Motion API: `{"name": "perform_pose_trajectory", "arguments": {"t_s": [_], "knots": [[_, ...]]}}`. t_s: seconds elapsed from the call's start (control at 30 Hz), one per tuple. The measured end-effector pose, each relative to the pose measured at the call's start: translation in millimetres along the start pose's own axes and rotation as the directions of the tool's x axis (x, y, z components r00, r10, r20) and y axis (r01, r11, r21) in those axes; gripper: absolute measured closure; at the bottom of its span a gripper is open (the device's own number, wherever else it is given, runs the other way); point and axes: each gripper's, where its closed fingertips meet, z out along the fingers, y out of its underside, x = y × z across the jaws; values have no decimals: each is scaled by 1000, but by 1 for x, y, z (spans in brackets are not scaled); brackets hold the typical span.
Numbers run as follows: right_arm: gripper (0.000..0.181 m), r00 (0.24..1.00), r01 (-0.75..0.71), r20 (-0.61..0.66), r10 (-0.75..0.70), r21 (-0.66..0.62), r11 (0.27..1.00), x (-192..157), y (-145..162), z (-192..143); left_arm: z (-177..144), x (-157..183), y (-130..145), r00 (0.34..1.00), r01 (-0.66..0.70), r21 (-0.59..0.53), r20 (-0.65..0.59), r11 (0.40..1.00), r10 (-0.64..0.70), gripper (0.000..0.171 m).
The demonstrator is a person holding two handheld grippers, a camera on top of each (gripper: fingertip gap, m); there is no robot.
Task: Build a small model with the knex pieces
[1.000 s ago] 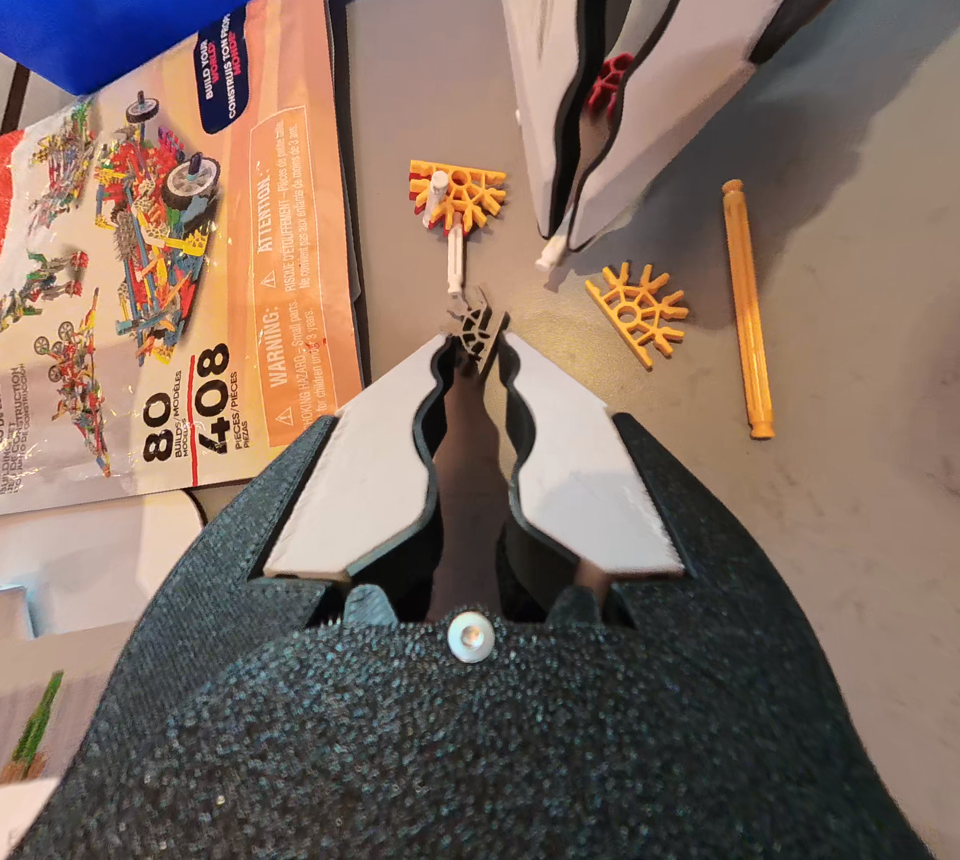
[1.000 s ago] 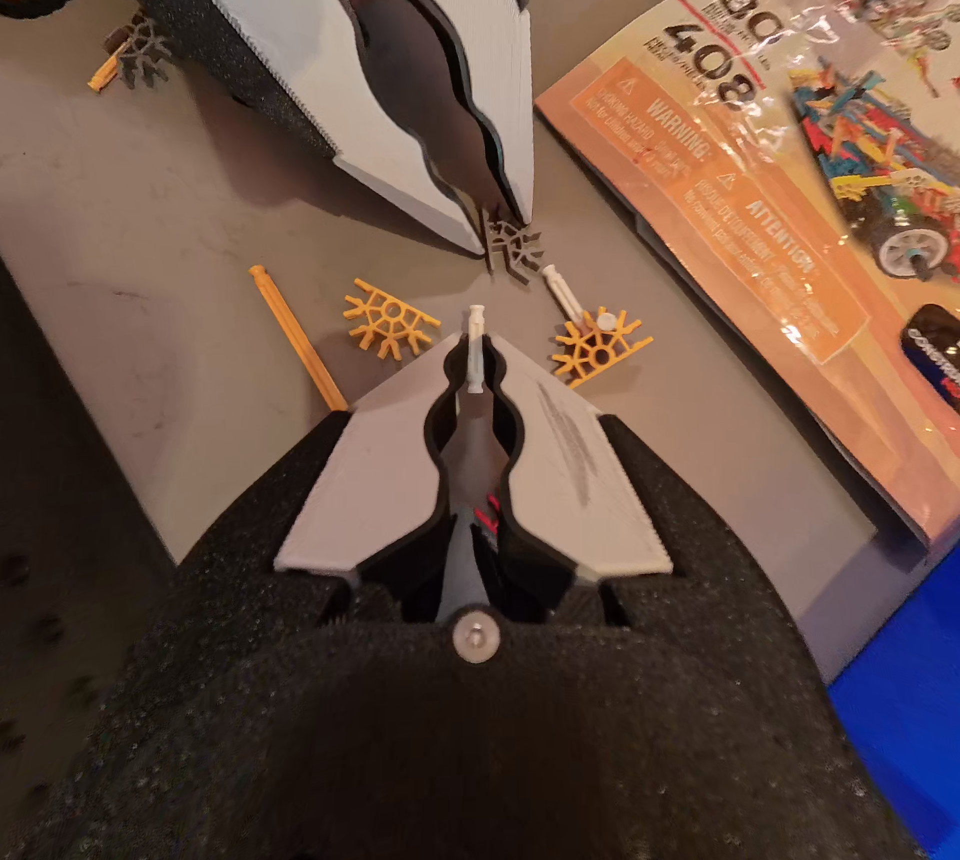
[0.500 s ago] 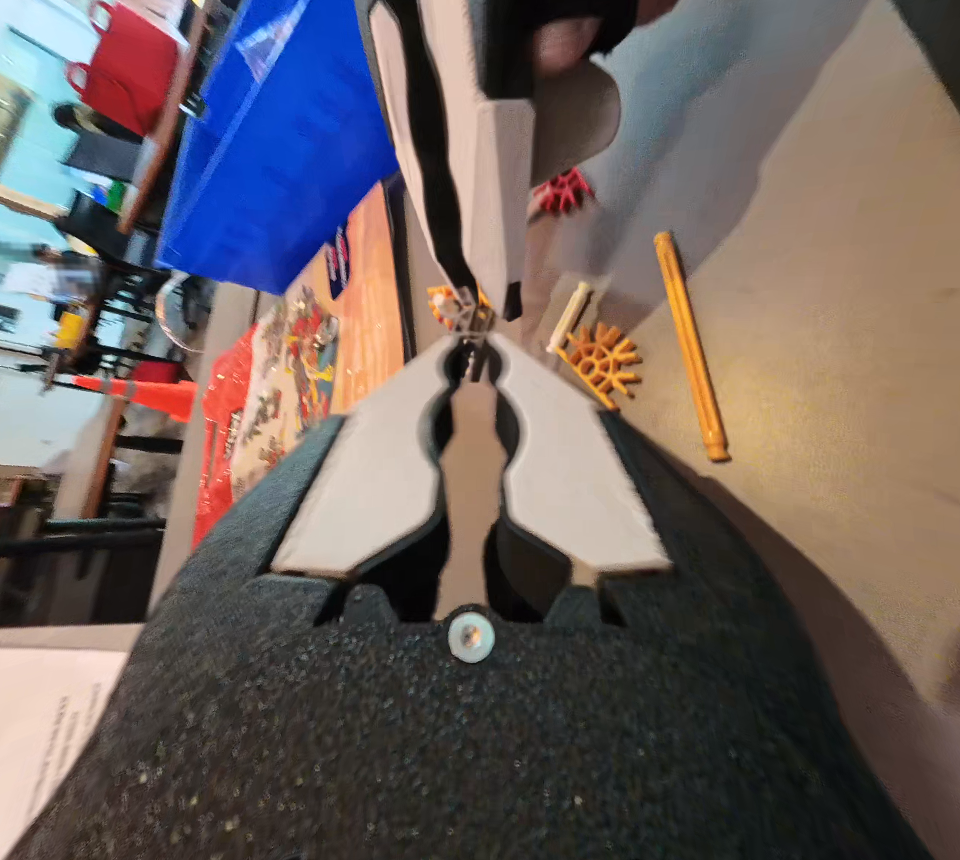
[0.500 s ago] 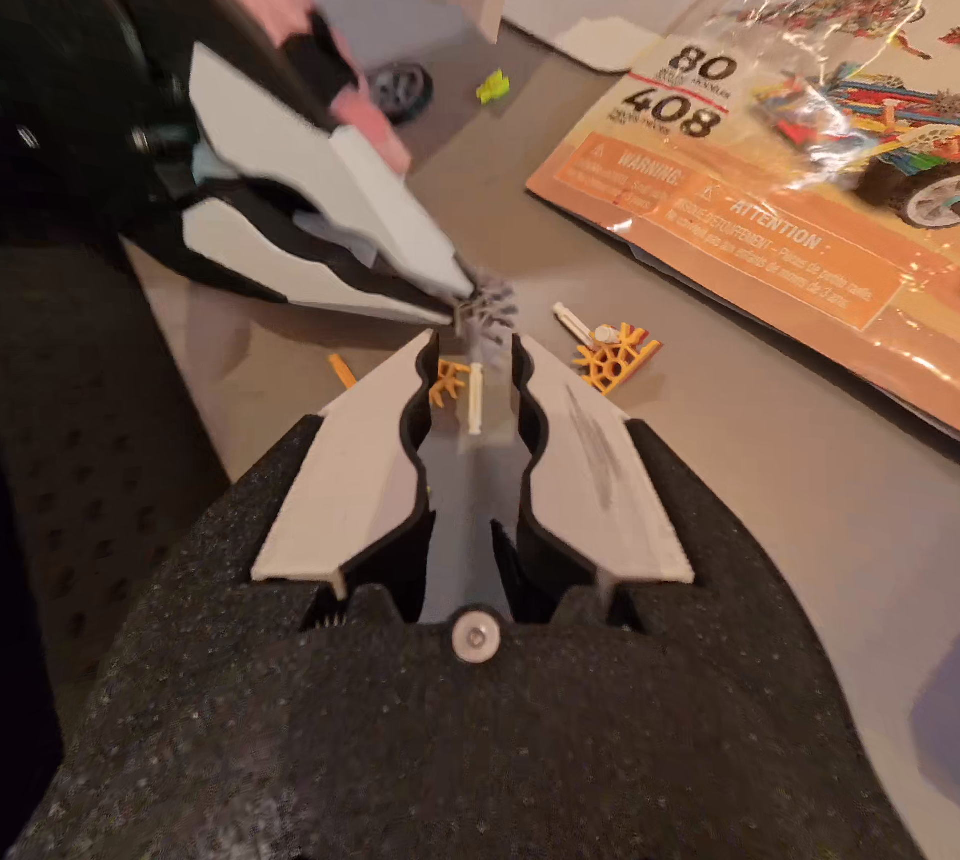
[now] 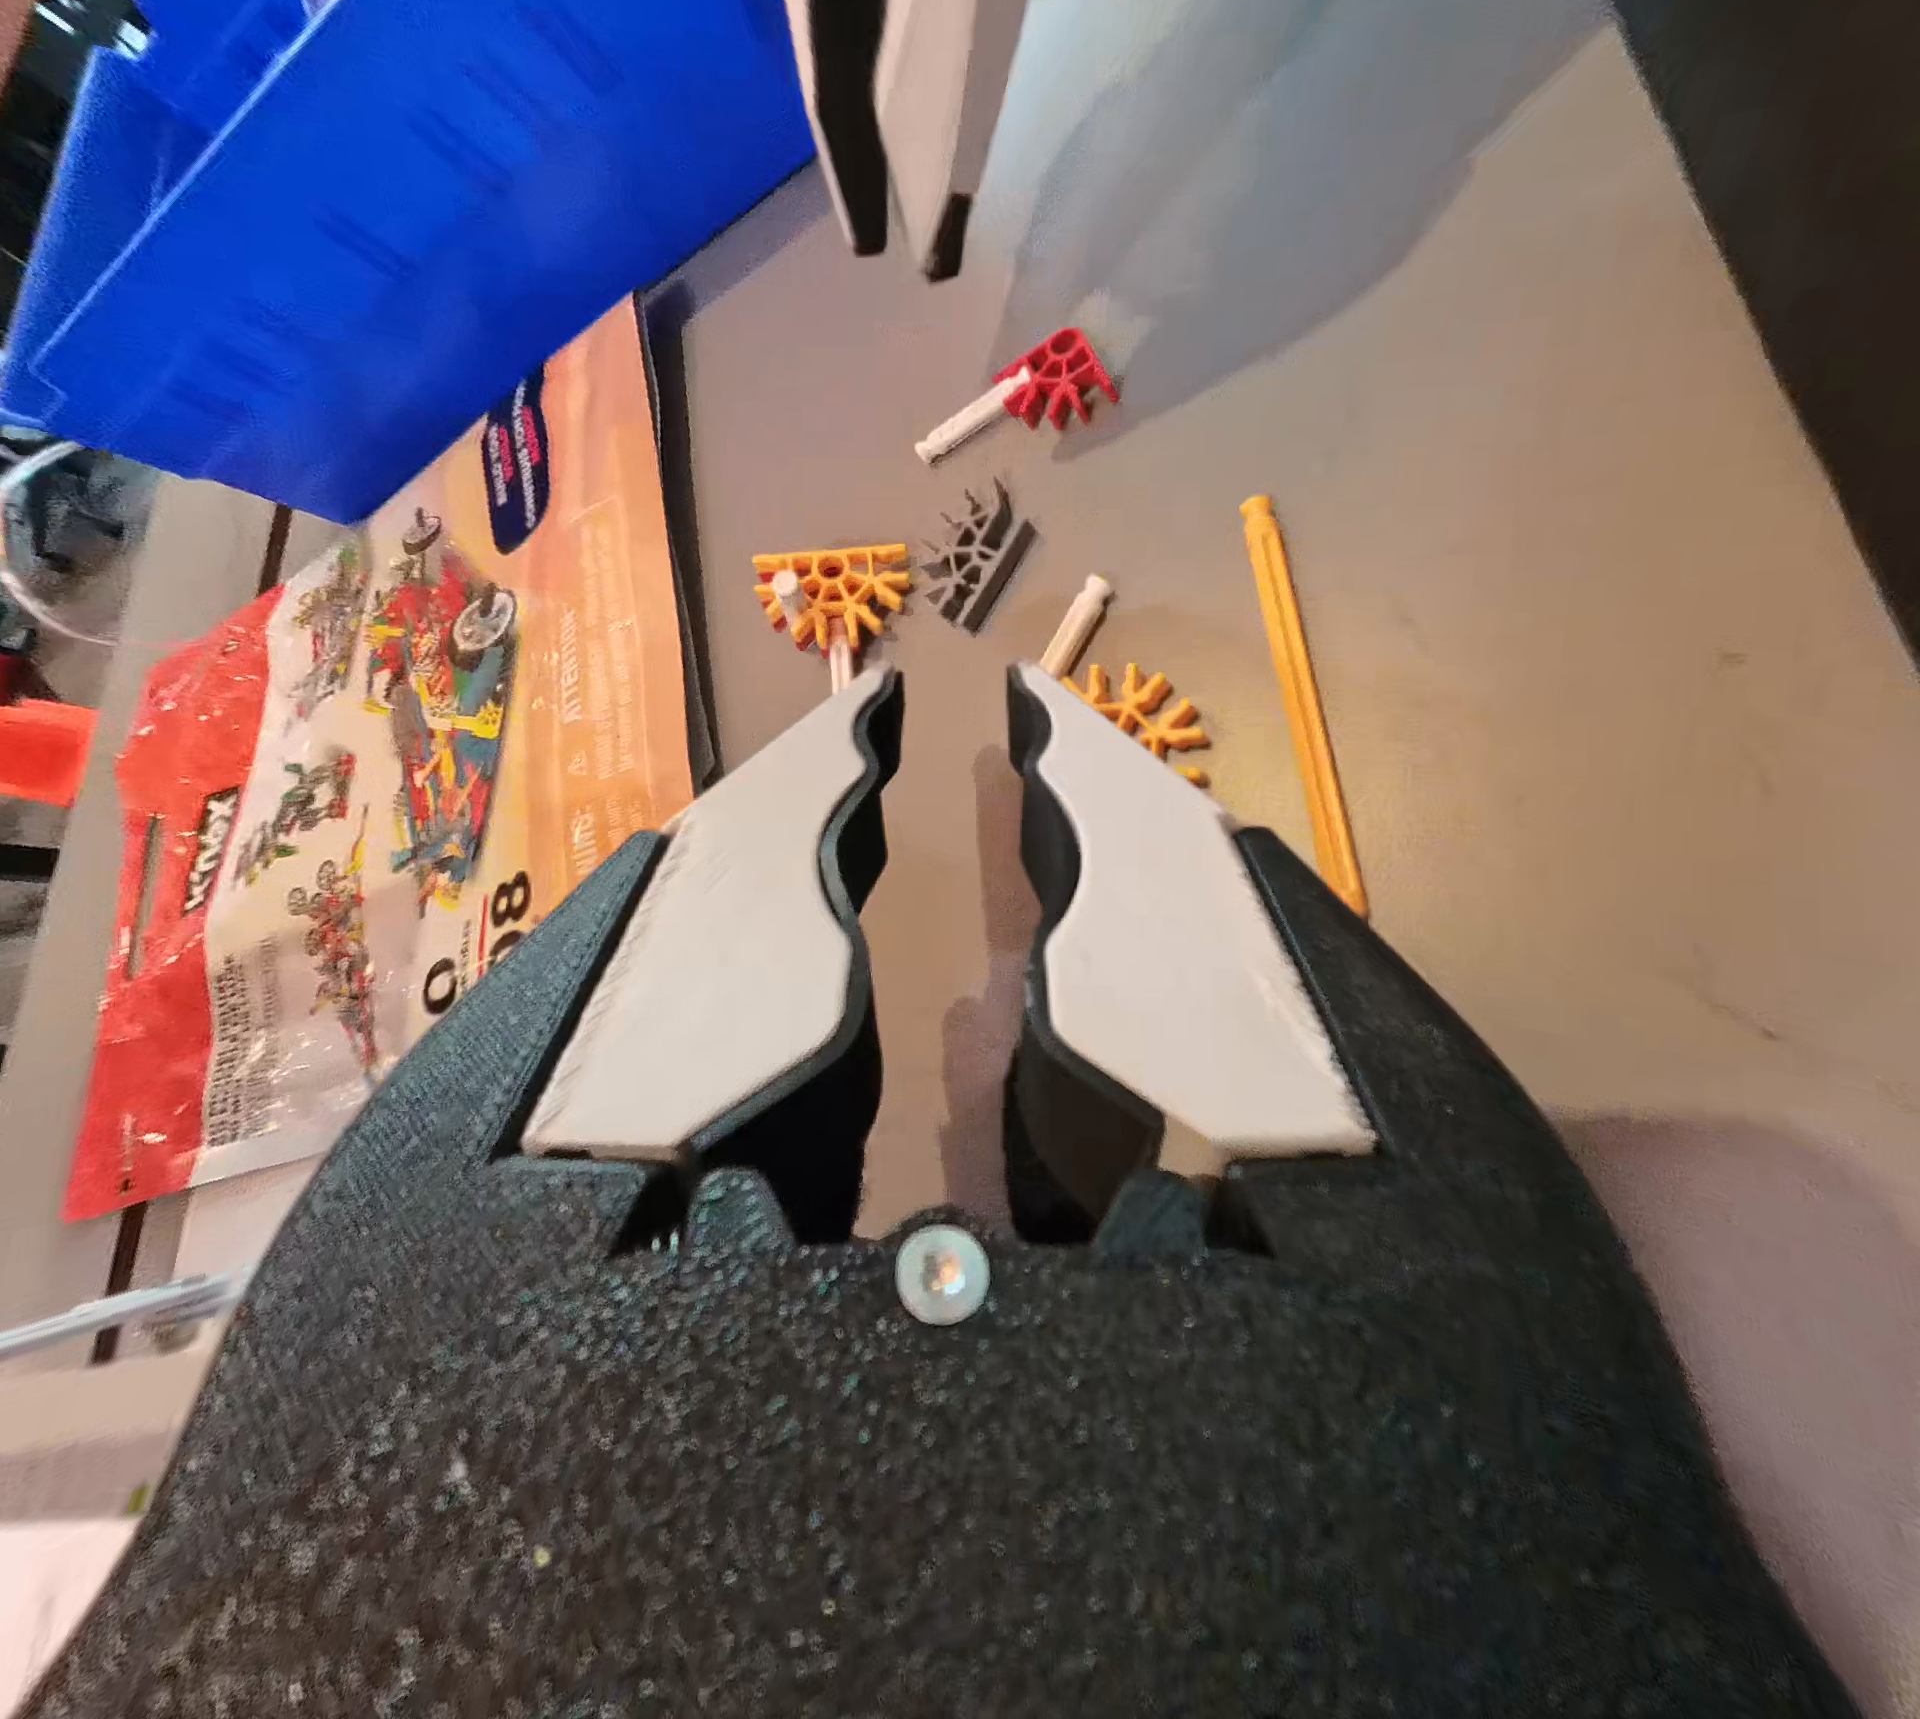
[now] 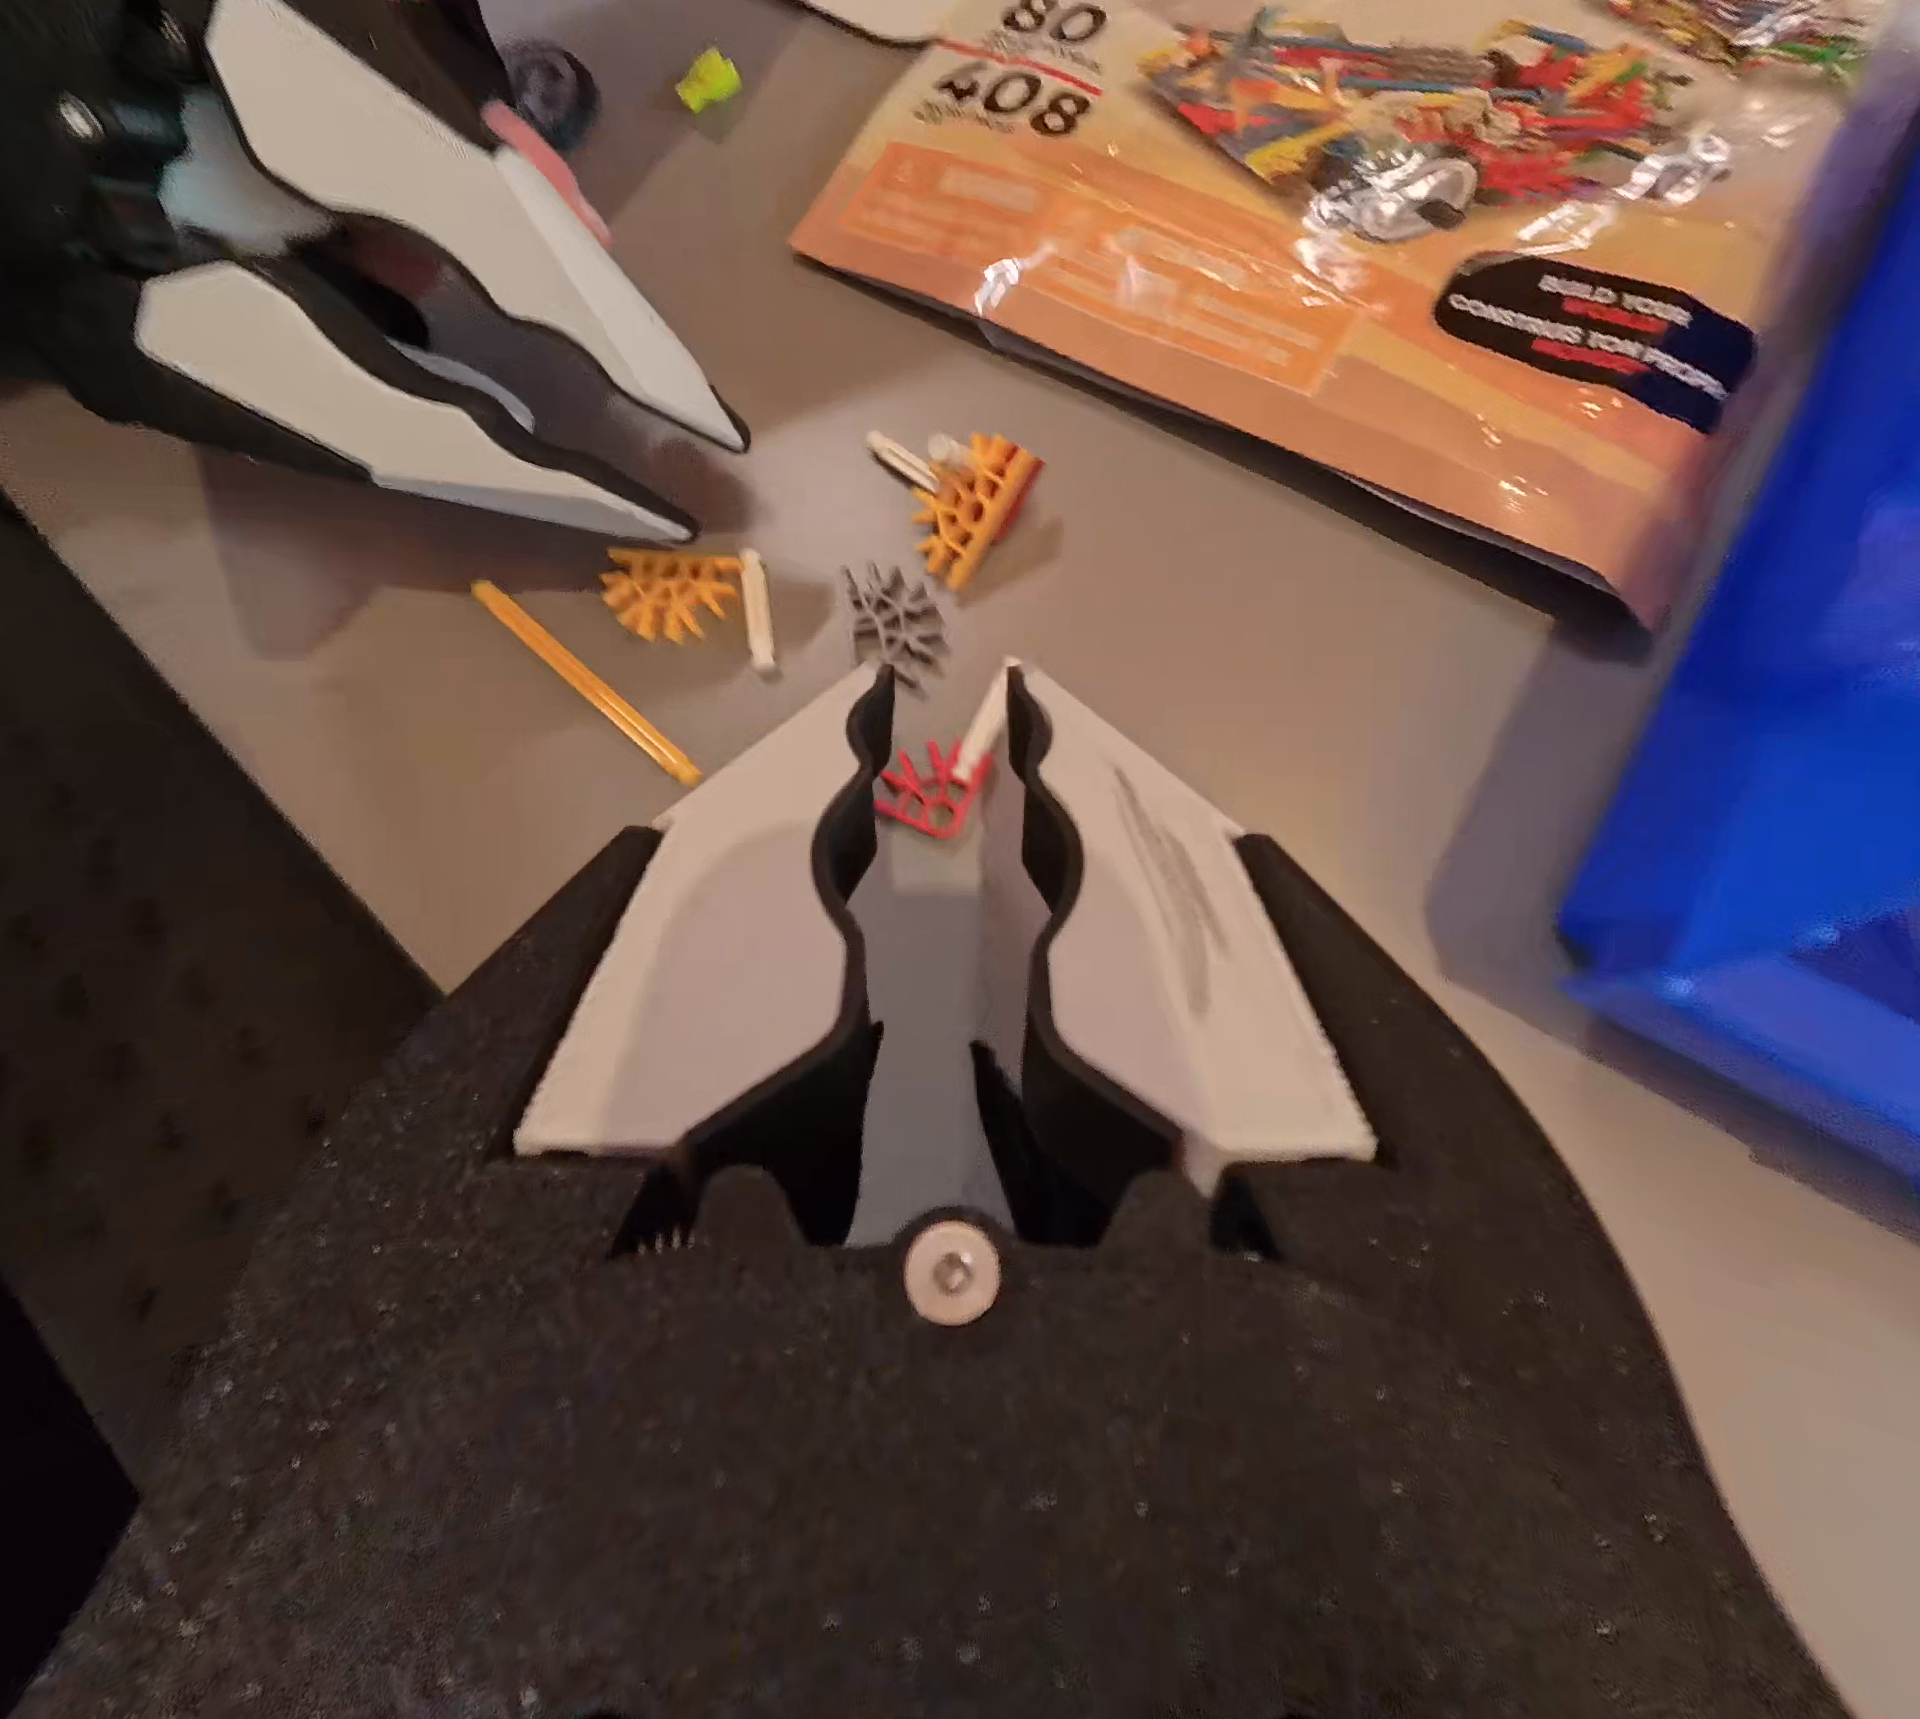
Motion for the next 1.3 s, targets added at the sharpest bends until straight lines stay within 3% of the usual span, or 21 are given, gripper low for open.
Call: {"name": "perform_pose_trajectory", "arguments": {"t_s": [0.27,0.37,0.83,1.0,1.3], "knots": [[157,986,159,-23,-163,-122,980,-13,15,33,22,20,6,980,93,-143,-164,985,-117,155],[156,979,193,-30,-200,-168,967,-12,19,48,23,24,6,969,142,-132,-184,981,-165,163],[161,960,272,-23,-279,-157,949,-24,23,42,15,15,17,974,201,-144,-81,969,-214,167],[161,964,261,-14,-265,-138,955,-33,22,38,14,6,11,962,264,-89,-53,960,-269,167],[161,992,113,50,-114,30,993,-37,12,30,6,1,-9,918,383,75,-141,921,-371,168]]}}
